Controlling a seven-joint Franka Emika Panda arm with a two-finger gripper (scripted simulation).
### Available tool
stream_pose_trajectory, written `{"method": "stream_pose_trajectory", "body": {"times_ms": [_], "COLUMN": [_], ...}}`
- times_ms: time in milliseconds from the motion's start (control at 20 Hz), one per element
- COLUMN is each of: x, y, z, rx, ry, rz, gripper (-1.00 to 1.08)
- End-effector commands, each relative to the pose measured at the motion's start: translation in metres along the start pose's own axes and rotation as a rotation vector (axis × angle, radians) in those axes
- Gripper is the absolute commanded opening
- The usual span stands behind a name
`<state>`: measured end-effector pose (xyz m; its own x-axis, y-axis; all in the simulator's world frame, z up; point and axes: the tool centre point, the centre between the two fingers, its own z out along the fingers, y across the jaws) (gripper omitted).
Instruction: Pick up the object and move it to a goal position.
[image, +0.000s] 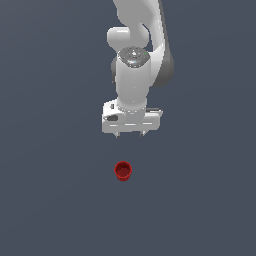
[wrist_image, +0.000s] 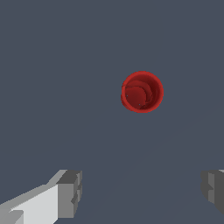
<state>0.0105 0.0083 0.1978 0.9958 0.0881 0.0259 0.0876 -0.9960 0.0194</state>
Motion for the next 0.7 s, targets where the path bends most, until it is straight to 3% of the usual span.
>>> {"method": "stream_pose_trajectory", "body": {"times_ms": [0, 650], "x": [0.001, 0.038], "y": [0.001, 0.014], "z": [0.001, 0.036], "rx": [0.000, 0.009], "ry": [-0.001, -0.011], "rz": [0.005, 0.105], "gripper": [1.00, 1.00]}}
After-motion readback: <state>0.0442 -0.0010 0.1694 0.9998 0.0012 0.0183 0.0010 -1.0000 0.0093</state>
